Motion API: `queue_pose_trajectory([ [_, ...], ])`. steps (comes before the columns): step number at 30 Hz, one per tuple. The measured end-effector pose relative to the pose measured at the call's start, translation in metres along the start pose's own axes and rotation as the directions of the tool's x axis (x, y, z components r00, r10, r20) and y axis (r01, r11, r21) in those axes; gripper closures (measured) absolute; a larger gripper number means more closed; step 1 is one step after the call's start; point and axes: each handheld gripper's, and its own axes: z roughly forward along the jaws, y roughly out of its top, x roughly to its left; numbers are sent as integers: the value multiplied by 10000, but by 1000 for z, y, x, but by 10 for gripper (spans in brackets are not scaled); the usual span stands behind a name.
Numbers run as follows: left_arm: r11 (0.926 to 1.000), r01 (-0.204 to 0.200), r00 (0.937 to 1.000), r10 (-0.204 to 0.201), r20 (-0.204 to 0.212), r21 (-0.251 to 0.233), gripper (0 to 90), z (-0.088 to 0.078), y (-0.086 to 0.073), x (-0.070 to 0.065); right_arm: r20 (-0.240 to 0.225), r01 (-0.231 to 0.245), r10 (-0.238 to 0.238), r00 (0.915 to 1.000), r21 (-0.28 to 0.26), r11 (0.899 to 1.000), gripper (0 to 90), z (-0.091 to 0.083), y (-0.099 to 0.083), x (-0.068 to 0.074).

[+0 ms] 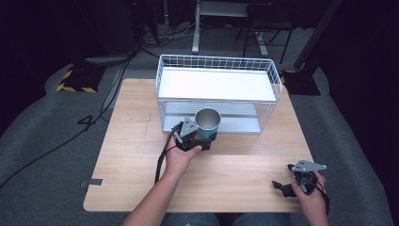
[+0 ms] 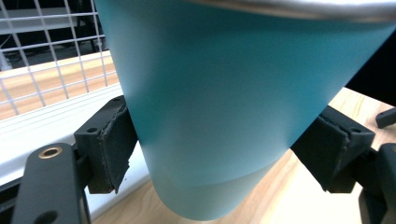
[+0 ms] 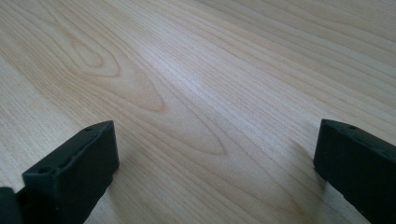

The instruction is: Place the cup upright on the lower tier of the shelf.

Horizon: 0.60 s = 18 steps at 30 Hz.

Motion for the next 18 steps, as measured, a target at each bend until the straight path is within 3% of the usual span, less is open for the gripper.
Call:
queue_pose_trajectory([
  [5, 9997, -58, 10000, 59, -31, 233, 200, 16, 4, 4, -9, -6, 6, 10000, -9, 10000, 2, 0, 0, 0],
  [9, 9997, 206, 9998, -206, -29, -104, 201, 28, 6, 8, 2, 2, -2, 10000, 0, 10000, 2, 0, 0, 0],
  [12, 10000, 14, 9999, -14, -115, -9, 200, 37, 9, 11, -1, -4, 4, 10000, 0, 10000, 2, 0, 0, 0],
  [18, 9998, 169, 9997, -170, -164, -42, 200, 49, 8, 17, -1, -1, 1, 10000, 0, 10000, 2, 0, 0, 0],
])
